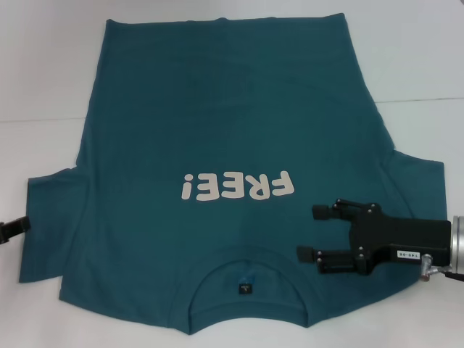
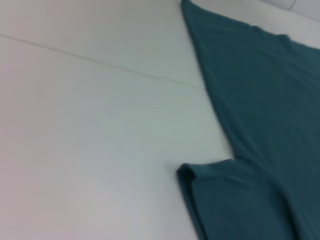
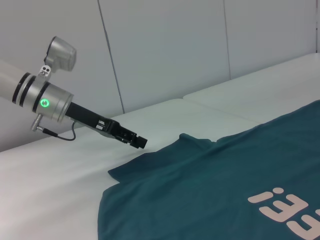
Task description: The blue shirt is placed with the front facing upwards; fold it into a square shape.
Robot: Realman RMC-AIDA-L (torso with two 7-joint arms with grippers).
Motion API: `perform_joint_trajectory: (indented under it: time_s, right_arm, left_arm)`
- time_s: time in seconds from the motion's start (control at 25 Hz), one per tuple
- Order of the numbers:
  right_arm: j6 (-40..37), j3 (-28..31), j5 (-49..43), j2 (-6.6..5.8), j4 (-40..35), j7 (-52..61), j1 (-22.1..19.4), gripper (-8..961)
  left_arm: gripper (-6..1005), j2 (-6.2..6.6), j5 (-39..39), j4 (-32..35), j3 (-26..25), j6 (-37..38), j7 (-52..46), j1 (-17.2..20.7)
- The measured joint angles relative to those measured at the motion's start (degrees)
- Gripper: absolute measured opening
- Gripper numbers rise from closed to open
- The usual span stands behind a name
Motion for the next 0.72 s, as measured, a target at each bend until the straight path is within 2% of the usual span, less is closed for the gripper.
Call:
perform_joint_trajectory:
  time_s: [0.12,0.32,0.52,0.72]
  right_arm:
    - [0.0,0.0,0.0,-0.07,0.0,0.0,0.1,942]
    - [0.0,0.0,0.0,-0.11,0.0,0.0,0.1,942]
    - [0.0,0.0,0.0,-0.12,0.0,0.0,0.0,942]
    - [0.0,0.0,-0.2,-0.12,0.0,0.1,-0.1,942]
  left_arm:
    - [453,-0.2,1.4,-0.5,0.0,-0.3,-0.1,-0.5]
    - [717,-0.32,1.7,-1.5,0.2,-0.3,-0.1,-1.2]
    - [756,0.0,1.7,-3.1,0.2,-0.6,-0.2,-2.2]
    - [754,0.17,1.7,-4.1,0.3,0.0,-0.2,-3.0]
